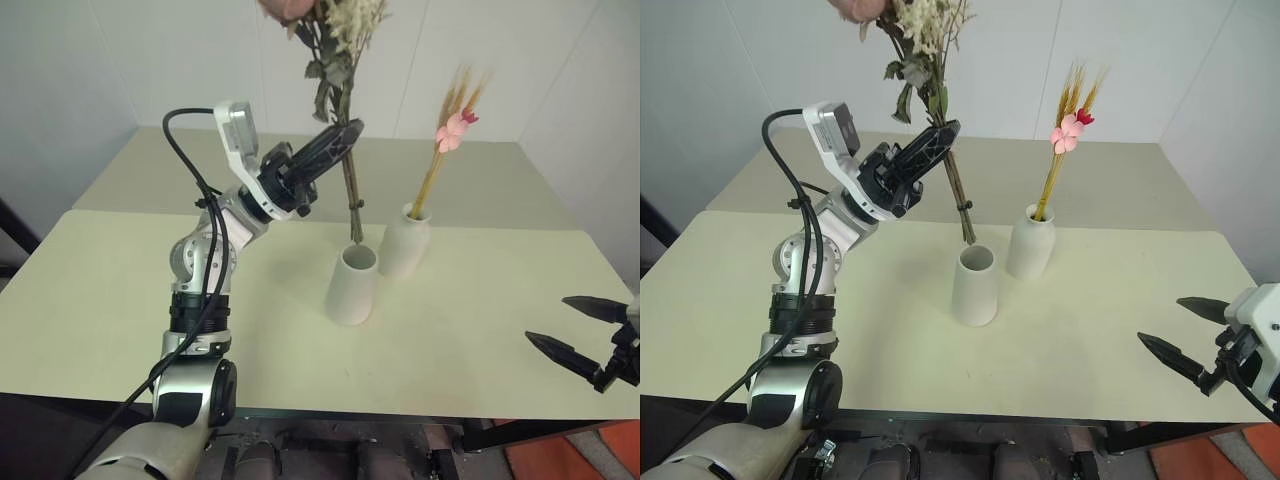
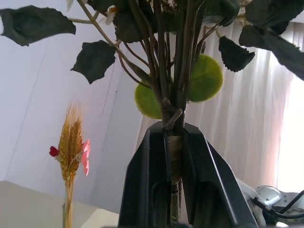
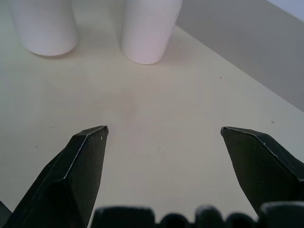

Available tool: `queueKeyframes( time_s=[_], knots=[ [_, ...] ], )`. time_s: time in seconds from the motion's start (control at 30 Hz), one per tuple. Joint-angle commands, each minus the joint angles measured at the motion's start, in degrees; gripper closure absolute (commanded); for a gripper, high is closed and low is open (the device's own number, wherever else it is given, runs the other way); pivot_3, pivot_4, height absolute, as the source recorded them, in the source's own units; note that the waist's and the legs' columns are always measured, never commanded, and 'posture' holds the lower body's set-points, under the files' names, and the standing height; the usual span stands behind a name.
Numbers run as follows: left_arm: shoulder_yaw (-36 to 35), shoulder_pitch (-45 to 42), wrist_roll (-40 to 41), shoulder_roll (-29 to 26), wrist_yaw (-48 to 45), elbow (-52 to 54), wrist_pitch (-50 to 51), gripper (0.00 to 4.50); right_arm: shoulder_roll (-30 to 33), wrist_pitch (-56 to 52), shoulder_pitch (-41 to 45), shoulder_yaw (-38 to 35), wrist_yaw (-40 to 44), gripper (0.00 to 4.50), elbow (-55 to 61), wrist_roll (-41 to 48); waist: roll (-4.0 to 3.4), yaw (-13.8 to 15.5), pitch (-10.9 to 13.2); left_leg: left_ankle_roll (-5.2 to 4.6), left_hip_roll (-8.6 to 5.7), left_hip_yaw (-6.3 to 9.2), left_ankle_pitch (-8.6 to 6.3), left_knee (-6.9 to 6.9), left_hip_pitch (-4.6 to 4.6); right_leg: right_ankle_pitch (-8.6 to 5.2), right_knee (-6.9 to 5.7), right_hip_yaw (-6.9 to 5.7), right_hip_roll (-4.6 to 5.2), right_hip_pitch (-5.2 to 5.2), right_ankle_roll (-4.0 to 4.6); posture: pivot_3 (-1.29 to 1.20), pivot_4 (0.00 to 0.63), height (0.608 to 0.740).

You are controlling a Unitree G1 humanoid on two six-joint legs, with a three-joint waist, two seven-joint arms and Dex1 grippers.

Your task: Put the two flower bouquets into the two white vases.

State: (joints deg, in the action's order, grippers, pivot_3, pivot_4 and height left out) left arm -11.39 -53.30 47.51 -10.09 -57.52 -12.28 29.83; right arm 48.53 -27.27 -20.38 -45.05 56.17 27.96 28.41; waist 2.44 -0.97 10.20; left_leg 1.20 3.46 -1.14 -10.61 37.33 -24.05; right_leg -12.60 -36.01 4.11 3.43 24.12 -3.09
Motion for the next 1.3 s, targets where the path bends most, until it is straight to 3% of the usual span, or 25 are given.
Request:
queueKeyframes(
  time_s=[0.03,0.1,0.6,1.13,1.3],
  knots=[
    [0.78,-2.72,-1.72,-1.49,-2.42,-1.73,-2.25,4.42,-0.31,0.79,-0.30,-1.94,-0.67,0.00,1.74,0.70,0.00,0.03,0.00,0.00,0.00,0.00,0.00,0.00,-0.01,0.00,0.00,0.00,0.00,0.01,0.00,0.00,0.150,0.740],
    [2.95,-2.19,-4.92,-2.39,-4.08,-2.74,-4.41,4.42,-0.44,1.06,-0.51,-2.19,-0.87,0.00,1.57,0.35,0.00,0.04,0.00,0.00,0.00,0.00,0.00,0.00,-0.02,0.00,0.01,0.00,0.00,0.01,0.00,0.00,0.150,0.740],
    [3.80,-0.74,-6.23,1.41,-8.88,-6.65,-7.44,4.42,-0.60,0.98,-0.48,-1.50,-3.11,0.00,2.15,-0.73,0.00,0.14,0.00,0.00,0.00,0.01,0.00,0.00,-0.03,0.00,0.01,-0.01,0.00,0.01,-0.01,0.00,0.150,0.740],
    [8.11,1.23,-11.74,2.04,-10.84,-7.79,-11.14,4.42,-1.18,2.56,-2.15,-5.76,2.50,0.00,3.16,6.36,0.00,0.14,0.00,0.00,0.00,0.03,0.00,0.00,-0.03,0.00,0.01,-0.01,0.00,0.00,-0.01,0.00,0.150,0.740],
    [9.44,1.64,-13.08,1.34,-11.67,-7.31,-10.89,2.81,-0.89,3.01,-2.18,-5.88,2.67,0.00,2.75,6.60,0.00,0.15,0.00,0.00,0.00,0.03,0.00,0.00,-0.04,0.00,0.01,-0.01,0.00,0.01,-0.01,0.00,0.150,0.740]
  ],
)
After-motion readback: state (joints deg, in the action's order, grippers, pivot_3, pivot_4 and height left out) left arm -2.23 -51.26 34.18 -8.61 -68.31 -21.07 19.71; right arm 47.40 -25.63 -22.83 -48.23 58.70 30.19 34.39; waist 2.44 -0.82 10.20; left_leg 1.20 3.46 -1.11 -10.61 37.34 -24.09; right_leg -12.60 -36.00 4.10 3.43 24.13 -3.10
